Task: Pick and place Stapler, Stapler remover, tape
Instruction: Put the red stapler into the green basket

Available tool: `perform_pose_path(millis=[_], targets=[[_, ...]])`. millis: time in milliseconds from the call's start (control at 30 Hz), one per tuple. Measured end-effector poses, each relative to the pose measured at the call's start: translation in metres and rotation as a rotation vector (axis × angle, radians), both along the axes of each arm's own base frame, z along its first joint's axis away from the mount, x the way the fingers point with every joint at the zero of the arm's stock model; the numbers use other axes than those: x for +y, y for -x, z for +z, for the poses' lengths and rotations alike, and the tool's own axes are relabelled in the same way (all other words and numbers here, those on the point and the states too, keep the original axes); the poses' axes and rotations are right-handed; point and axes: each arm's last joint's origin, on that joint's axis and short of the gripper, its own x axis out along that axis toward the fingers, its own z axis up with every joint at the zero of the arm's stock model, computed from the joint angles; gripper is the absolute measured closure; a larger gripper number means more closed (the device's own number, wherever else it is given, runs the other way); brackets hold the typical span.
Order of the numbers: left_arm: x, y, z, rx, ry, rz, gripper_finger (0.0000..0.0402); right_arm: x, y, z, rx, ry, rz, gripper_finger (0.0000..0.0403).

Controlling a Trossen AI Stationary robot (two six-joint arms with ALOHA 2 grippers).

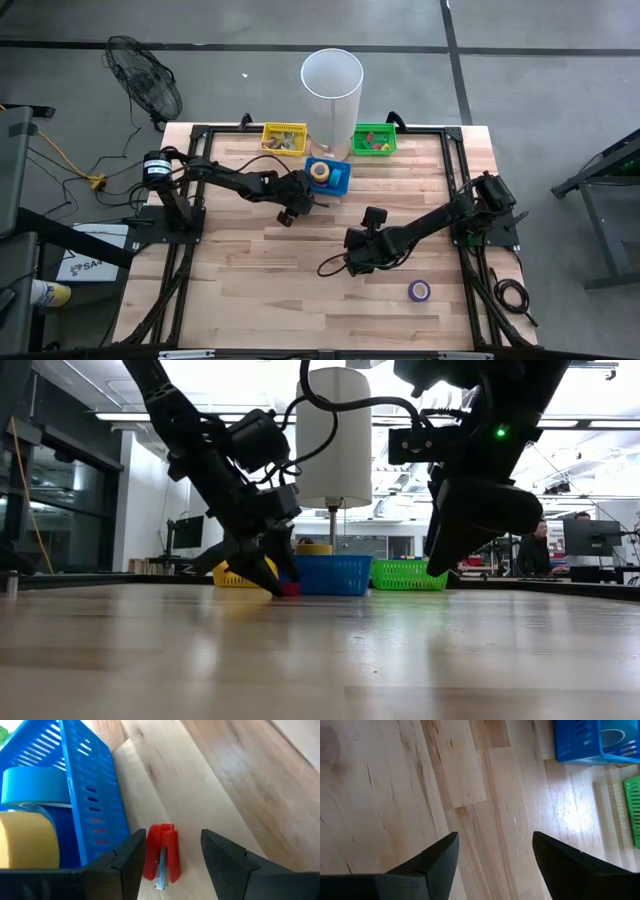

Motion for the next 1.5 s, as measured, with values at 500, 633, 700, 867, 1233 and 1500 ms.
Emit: perform_pose_path(millis=[500, 633, 700, 867, 1233, 1500], targets=[[0.0018, 0.0011, -0.0004, 0.011, -0.027, 0.063, 0.0215, 0.0001, -0.0002, -0.0001, -0.002, -0.001, 0.000, 0.0157], [0.0005, 0.0032, -0.0018, 0.032, 0.036, 0.062, 0.0215, 0.0002, -0.0002, -0.0001, -0.002, -0.004, 0.000, 0.0157], [0.0001, 0.0044, -0.0023, 0.046, 0.054, 0.077, 0.0216, 0.0002, -0.0002, -0.0001, -0.003, -0.007, -0.002, 0.0157], [-0.0009, 0.0066, -0.0039, 0.059, 0.114, 0.125, 0.0216, 0.0005, -0.0007, -0.0001, -0.008, -0.011, -0.002, 0.0157], [-0.0035, 0.0074, -0.0054, 0.041, 0.267, 0.214, 0.0216, 0.0012, -0.0007, -0.0004, -0.007, -0.032, -0.005, 0.0157], [-0.0032, 0.0076, -0.0058, 0.028, 0.281, 0.302, 0.0215, 0.0015, -0.0014, -0.0003, -0.014, -0.035, -0.004, 0.0157]])
